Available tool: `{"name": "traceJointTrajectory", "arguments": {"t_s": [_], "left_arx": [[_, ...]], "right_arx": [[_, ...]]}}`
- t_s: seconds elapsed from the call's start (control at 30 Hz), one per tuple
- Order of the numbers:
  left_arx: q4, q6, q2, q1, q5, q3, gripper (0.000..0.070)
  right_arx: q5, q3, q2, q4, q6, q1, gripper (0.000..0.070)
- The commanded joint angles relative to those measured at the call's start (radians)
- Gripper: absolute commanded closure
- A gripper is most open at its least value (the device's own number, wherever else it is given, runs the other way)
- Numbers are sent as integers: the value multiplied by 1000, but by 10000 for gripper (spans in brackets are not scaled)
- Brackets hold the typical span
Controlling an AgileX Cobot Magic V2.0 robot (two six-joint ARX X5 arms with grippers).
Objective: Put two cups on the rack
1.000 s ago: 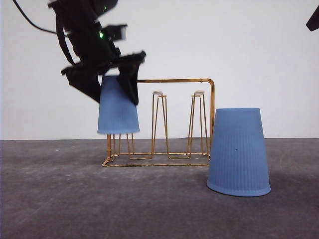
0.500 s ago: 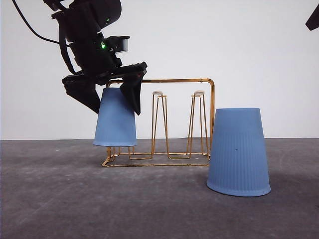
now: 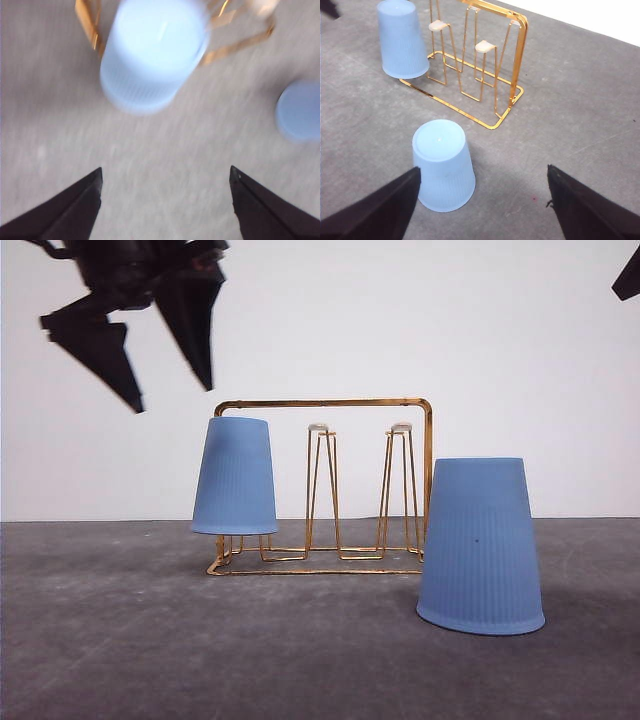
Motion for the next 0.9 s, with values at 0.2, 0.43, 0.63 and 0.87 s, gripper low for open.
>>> {"name": "traceJointTrajectory", "arguments": {"t_s": [0.2,0.43,0.63,0.87], "left_arx": [[242,-33,-221,-5,46,-304,243],[456,-101,-478,18,86,-640,243],[460,-115,-622,57,92,-768,243],[443,-127,-655,59,92,-770,243]], "right_arx": [[-17,18,6,9,86,5,187],[-84,18,60,10,93,5,186],[-93,18,165,23,92,29,167],[-81,18,340,141,92,109,81]]}}
